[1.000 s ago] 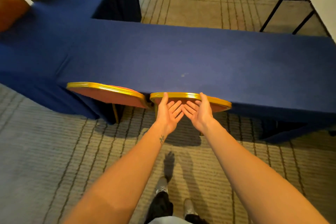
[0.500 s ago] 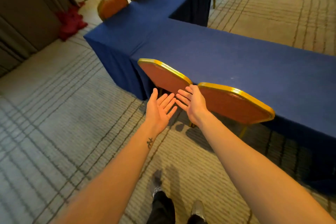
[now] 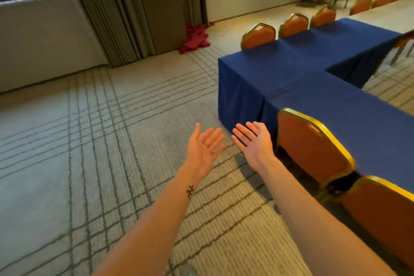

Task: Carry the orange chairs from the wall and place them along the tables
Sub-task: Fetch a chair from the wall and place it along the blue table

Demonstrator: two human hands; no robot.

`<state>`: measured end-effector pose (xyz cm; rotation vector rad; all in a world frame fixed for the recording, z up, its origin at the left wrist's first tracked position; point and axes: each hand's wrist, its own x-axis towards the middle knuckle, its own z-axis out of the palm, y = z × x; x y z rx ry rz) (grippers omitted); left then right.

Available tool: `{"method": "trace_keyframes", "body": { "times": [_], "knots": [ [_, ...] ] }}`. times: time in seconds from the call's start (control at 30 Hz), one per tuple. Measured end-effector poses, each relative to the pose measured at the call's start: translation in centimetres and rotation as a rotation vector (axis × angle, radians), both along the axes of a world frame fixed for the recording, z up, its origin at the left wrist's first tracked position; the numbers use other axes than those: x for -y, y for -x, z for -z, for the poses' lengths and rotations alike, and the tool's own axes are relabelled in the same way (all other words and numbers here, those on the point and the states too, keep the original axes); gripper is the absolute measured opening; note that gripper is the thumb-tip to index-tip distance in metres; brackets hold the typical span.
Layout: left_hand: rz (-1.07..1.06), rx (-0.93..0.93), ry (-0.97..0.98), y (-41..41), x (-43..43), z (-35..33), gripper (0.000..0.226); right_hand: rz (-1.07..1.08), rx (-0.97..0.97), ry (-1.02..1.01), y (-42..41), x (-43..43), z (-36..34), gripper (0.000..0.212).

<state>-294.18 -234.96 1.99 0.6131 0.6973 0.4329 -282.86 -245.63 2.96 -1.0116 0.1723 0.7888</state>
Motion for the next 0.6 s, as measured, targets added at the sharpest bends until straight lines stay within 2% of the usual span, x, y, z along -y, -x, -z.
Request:
{"method": "trace_keyframes", "body": {
  "times": [0.33,0.6],
  "knots": [
    [-0.164,0.100,0.001,7.1,-18.1,-2.5,0.060,-0.176,0.000,-0.065,6.8,-20.0,-2.9,0.040],
    [-0.241,0.062,0.033,4.6,-28.5,0.6,0.059,-0.227,-0.056,-0.055,3.6,-30.9,-0.5,0.038]
  ]
}}
